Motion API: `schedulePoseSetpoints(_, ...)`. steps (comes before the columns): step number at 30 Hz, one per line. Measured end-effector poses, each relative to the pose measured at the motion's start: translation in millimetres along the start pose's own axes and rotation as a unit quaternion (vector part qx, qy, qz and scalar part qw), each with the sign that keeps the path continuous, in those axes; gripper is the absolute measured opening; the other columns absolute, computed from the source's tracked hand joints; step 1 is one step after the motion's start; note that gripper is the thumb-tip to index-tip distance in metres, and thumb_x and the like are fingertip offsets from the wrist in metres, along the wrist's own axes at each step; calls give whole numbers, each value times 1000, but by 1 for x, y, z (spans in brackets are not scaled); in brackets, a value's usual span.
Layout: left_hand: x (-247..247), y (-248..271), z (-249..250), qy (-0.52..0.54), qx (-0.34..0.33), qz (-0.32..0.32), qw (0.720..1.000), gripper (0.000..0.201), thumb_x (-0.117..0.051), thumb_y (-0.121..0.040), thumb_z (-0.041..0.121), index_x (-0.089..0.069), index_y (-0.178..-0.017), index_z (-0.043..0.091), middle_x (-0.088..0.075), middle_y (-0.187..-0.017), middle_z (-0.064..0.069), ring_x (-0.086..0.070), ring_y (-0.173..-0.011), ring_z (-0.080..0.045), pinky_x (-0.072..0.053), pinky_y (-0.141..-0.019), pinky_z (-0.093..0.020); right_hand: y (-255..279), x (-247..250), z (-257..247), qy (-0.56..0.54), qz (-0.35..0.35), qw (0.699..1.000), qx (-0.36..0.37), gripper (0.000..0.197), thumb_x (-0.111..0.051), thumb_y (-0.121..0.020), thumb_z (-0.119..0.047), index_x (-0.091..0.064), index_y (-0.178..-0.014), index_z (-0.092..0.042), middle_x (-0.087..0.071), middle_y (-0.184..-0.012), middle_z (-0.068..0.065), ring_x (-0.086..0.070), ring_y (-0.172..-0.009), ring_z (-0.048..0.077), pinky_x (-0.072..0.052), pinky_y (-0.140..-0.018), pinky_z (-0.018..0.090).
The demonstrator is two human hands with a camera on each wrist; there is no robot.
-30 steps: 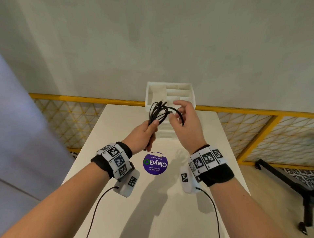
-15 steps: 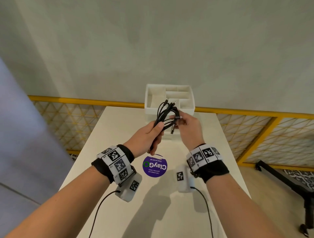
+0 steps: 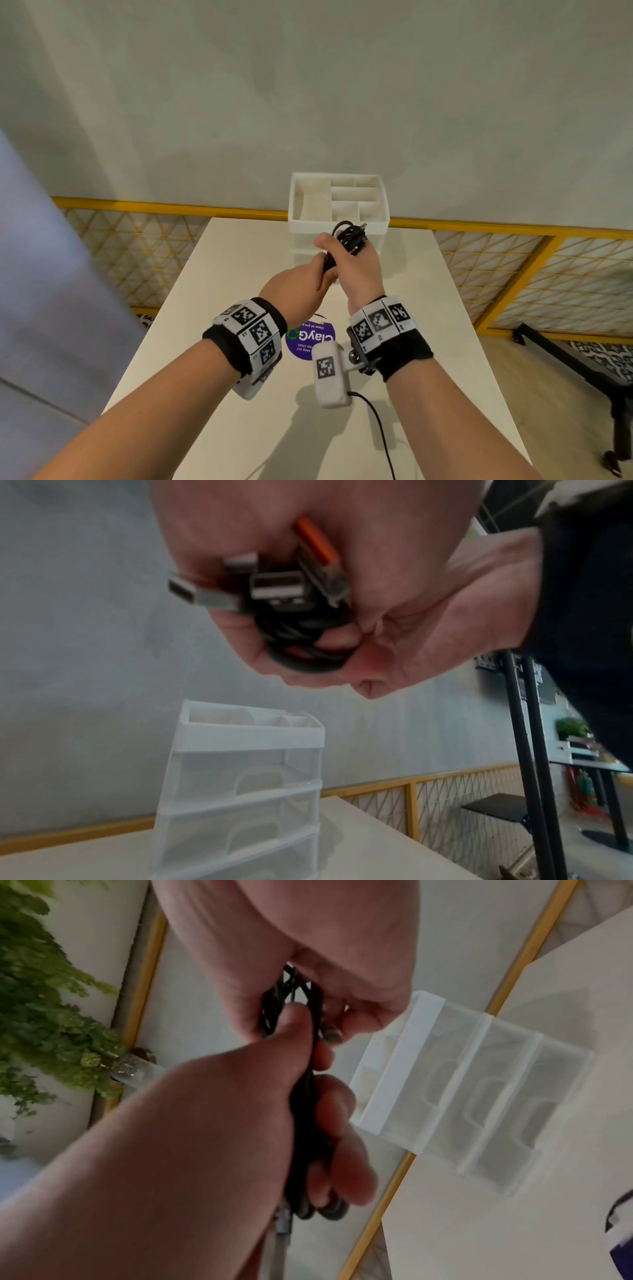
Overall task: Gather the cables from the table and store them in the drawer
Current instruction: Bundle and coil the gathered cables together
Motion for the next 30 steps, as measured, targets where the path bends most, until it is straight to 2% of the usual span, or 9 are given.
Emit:
schedulePoseSetpoints(2, -1, -1, 0, -20, 4, -10, 1000, 40, -22, -97, 44, -39, -112, 11, -60, -71, -8, -54, -51, -23, -40, -49, -36, 1, 1, 2, -19, -10, 1000, 4, 36, -74, -73, -31, -68, -102, -11, -73, -91, -3, -66, -89, 14, -53, -82, 31)
schedulePoseSetpoints(5, 0, -1, -3, 30, 22, -26, 999, 47, -24, -95, 52, -40, -114, 12, -59, -70, -7, -62, -58, -28, -51, -59, -44, 8, 1, -3, -80, -75, 994, 21, 14, -60, -89, -19, -70, -95, -10, -77, -99, 2, -70, -96, 14, -52, -90, 30)
schedulePoseSetpoints(8, 2, -1, -5, 114, 8, -58, 992, 39, -28, -93, 56, -42, -107, 22, -59, -68, -7, -61, -50, -23, -53, -55, -37, 9, 6, -5, -107, -123, 986, 27, 27, -51, -96, -26, -58, -113, -5, -75, -106, 7, -69, -102, 16, -49, -96, 36)
schedulePoseSetpoints(12, 9, 3, 2, 259, -21, -71, 963, 21, -36, -97, 42, -43, -85, 25, -49, -58, 0, -47, -37, -13, -39, -40, -17, 5, 11, -9, -135, -203, 970, 17, 41, -46, -97, -34, -48, -127, -6, -70, -119, 4, -64, -113, 16, -43, -105, 42)
schedulePoseSetpoints(16, 7, 6, 6, 305, -13, -86, 948, 29, -35, -98, 39, -39, -77, 21, -47, -46, 7, -46, -36, -15, -36, -38, -16, 8, 16, -11, -183, -229, 956, -3, 41, -58, -88, -31, -52, -126, -15, -68, -122, 1, -67, -108, 24, -53, -95, 39)
schedulePoseSetpoints(20, 5, 4, 5, 268, -7, -74, 960, 32, -31, -100, 30, -42, -73, 17, -48, -49, 4, -47, -34, -9, -35, -38, -13, 12, 13, 0, -95, -225, 969, -25, 55, -73, -68, -42, -67, -115, -14, -68, -120, 15, -63, -114, 27, -45, -104, 43)
schedulePoseSetpoints(23, 6, 4, 3, 271, 2, -82, 959, 30, -32, -100, 26, -43, -74, 17, -49, -57, -3, -47, -36, -10, -35, -37, -15, 10, 10, 8, -34, -257, 966, -19, 31, -59, -88, -39, -71, -105, -17, -68, -123, 3, -59, -120, 20, -37, -112, 47)
schedulePoseSetpoints(26, 7, 7, 1, 296, 20, -91, 951, 29, -39, -98, 29, -48, -75, 15, -52, -51, -1, -50, -39, -14, -38, -41, -16, 5, 11, 6, 12, -267, 963, 6, 41, -47, -96, -38, -66, -113, -6, -68, -123, -4, -58, -120, 11, -33, -114, 40)
schedulePoseSetpoints(30, 8, 7, -6, 370, 45, -94, 923, 26, -51, -93, 31, -55, -110, 11, -66, -65, -2, -67, -62, -17, -48, -63, -23, 5, 11, 1, 41, -256, 965, 37, 44, -42, -99, -38, -64, -116, -4, -69, -122, -3, -61, -115, 5, -44, -101, 27)
Point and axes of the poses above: each hand's wrist, its own y-axis away from the middle knuckle, its own x-axis out of the back of the hand, z = x × y, the point moved 1 cm from there along -y, towards the middle knuckle
